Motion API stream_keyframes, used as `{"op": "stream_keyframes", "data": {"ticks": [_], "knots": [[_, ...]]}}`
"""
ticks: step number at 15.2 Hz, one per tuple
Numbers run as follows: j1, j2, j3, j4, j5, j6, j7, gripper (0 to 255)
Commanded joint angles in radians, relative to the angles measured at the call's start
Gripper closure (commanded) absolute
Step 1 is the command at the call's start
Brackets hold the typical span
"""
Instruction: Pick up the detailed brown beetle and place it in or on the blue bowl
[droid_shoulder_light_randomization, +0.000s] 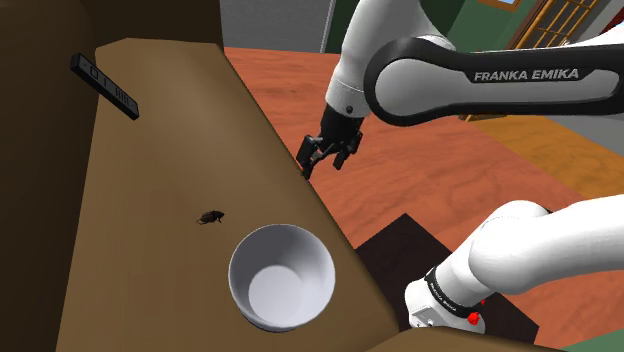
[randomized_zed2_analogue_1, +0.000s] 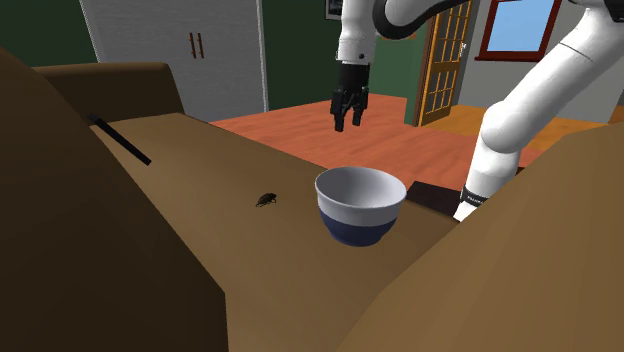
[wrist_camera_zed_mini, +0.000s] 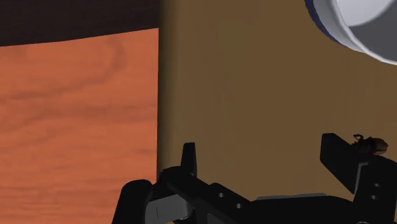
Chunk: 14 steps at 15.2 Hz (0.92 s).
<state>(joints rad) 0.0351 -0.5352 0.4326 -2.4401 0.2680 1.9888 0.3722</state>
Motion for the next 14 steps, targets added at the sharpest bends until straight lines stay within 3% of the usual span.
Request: {"op": "stream_keyframes", "data": {"ticks": [1,5,8,11,14], "knots": [[-0.005,0.060,0.050,0.026,-0.005,0.045,0.058,0],[-0.029,0.204,0.151,0.091,-0.052,0.138,0.185,0],[-0.052,0.328,0.226,0.154,-0.126,0.197,0.299,0],[-0.066,0.468,0.289,0.231,-0.242,0.241,0.435,0],[-0.047,0.623,0.317,0.322,-0.391,0.260,0.584,0]]}}
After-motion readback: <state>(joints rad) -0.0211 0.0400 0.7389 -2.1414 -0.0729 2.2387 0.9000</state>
